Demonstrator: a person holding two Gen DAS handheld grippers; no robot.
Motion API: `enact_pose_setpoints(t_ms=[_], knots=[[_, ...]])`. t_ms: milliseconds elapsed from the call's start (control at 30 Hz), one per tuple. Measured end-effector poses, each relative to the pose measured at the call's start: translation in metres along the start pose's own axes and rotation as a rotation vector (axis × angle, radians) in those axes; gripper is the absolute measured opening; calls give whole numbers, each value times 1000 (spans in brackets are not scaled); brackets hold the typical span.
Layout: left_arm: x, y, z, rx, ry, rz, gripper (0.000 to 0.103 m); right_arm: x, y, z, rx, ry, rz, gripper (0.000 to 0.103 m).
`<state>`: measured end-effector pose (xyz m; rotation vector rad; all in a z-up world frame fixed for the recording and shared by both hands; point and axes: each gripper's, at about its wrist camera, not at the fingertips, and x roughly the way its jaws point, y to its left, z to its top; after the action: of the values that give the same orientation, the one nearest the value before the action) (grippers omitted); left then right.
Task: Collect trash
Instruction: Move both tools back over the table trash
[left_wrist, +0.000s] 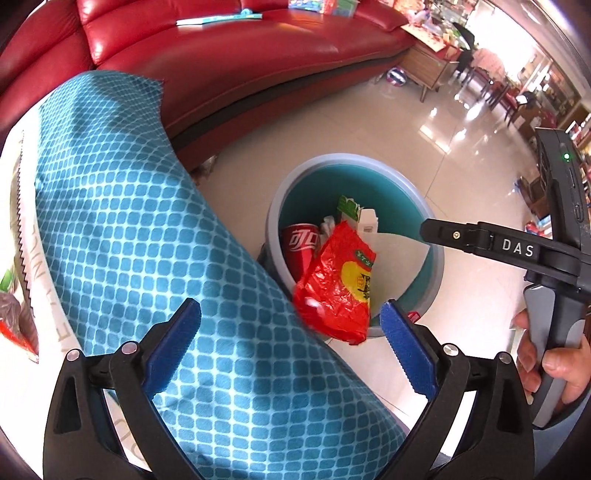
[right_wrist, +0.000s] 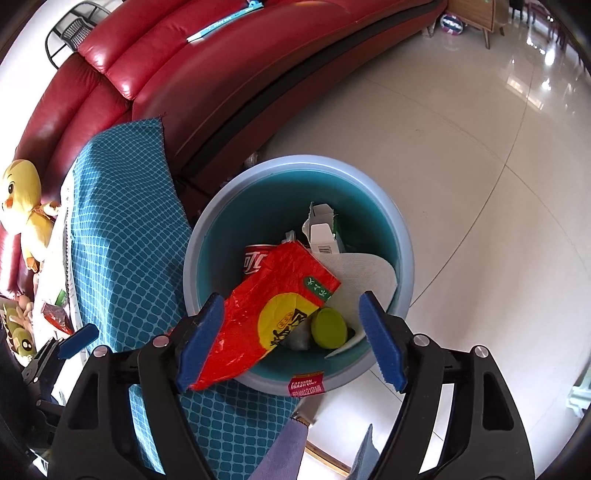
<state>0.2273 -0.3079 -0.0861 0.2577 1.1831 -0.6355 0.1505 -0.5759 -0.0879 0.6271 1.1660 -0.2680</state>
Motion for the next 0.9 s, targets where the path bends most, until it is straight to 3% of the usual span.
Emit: enact_pose_setpoints(t_ms=[433,900], knots=[[-42,52,-37,-78,-49,32,98,-4,55,-14,-83,23,12,75],[-110,183,-77,-295,-182,175,98,5,161,-43,-225,54,29,78]])
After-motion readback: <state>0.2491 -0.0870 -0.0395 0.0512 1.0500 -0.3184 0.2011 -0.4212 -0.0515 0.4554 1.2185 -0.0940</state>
